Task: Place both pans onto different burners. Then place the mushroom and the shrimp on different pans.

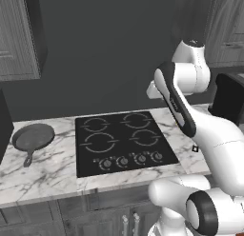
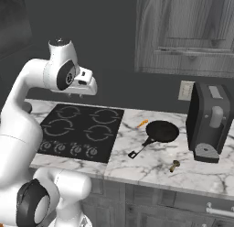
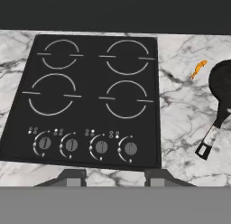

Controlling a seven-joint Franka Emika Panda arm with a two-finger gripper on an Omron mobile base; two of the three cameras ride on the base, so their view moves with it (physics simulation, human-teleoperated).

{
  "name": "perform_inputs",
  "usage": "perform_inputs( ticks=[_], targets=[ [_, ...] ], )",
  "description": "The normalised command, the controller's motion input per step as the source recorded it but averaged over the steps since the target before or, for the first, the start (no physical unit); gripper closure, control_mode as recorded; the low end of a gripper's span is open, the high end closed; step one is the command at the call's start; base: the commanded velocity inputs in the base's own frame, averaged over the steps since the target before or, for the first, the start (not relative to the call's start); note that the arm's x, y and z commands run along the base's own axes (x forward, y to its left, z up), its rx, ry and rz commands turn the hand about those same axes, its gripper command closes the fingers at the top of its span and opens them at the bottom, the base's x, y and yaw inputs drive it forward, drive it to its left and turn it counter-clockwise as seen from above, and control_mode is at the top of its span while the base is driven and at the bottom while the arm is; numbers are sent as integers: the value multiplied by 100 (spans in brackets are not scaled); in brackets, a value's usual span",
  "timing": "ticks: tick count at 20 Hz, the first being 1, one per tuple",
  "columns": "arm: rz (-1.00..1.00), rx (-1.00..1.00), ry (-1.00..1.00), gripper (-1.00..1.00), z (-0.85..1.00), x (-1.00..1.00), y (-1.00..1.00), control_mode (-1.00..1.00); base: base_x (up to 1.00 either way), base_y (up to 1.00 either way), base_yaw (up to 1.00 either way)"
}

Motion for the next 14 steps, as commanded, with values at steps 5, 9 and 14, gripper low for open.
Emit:
perform_inputs(
  ticks=[5,9,14],
  targets=[
    [0,0,0,-100,0,-3,-8,-100,0,0,0],
    [0,1,0,-100,0,-15,-44,-100,0,0,0],
    [-1,3,2,-100,0,-10,-44,-100,0,0,0]
  ],
)
